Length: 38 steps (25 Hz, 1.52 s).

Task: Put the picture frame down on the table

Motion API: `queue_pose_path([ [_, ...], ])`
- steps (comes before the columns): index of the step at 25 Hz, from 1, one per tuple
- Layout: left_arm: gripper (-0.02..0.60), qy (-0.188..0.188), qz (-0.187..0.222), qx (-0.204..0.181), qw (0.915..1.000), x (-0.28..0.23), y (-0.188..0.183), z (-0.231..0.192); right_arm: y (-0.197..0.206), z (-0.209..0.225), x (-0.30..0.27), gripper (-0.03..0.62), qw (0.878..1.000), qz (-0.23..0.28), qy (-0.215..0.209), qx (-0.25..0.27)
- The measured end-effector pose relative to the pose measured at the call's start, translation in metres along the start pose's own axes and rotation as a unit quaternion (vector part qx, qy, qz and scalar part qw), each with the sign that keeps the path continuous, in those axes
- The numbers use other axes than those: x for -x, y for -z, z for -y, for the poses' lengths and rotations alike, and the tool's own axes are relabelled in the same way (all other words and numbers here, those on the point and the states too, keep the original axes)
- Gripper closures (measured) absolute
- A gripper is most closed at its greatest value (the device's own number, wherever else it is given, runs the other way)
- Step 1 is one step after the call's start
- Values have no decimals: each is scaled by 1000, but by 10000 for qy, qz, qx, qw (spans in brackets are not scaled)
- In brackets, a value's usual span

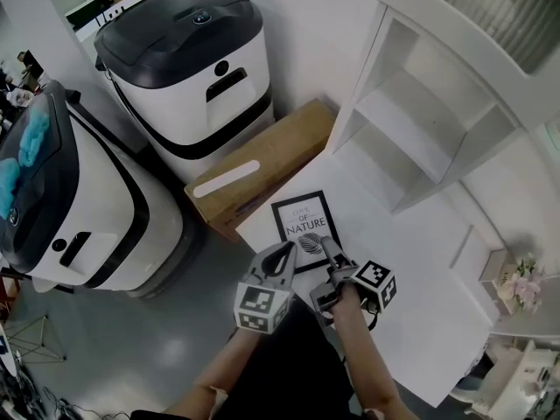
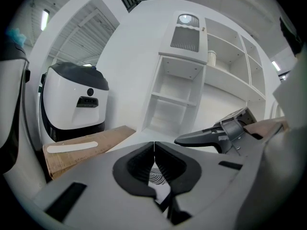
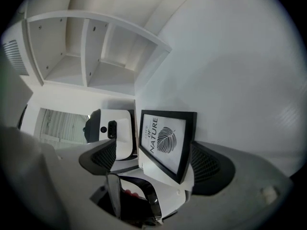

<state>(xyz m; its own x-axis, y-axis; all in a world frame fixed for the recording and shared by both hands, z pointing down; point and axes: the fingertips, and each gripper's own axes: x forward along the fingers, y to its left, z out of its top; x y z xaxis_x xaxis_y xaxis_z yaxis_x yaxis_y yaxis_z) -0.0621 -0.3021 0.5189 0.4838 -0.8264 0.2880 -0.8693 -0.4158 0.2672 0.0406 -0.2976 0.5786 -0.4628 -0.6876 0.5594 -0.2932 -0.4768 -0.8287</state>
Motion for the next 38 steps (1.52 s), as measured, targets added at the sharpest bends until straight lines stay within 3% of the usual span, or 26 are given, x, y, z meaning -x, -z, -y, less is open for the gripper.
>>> queue_pose_path([
  [9, 569, 106, 183, -150, 9997, -2, -30, 6, -3, -47, 23, 129, 9926, 428, -608, 965],
  [15, 569, 129, 277, -224, 9993, -2, -43, 8, -15, -71, 38, 129, 9700, 973, -786, 2084],
  [18, 569, 122, 337, -218, 9991, 2, -51, 9, -17, -88, 46, 129, 9493, 1255, -914, 2733],
  [24, 569, 187, 502, -331, 9980, 9, -67, 16, -20, -117, 64, 129, 8927, 1799, -937, 4024],
  [33, 569, 279, 687, -638, 9952, 14, -78, 29, -21, -133, 91, 129, 7929, 2609, -440, 5488],
  [38, 569, 332, 679, -767, 9942, 16, -75, 37, -25, -130, 100, 129, 7722, 2810, -372, 5687],
])
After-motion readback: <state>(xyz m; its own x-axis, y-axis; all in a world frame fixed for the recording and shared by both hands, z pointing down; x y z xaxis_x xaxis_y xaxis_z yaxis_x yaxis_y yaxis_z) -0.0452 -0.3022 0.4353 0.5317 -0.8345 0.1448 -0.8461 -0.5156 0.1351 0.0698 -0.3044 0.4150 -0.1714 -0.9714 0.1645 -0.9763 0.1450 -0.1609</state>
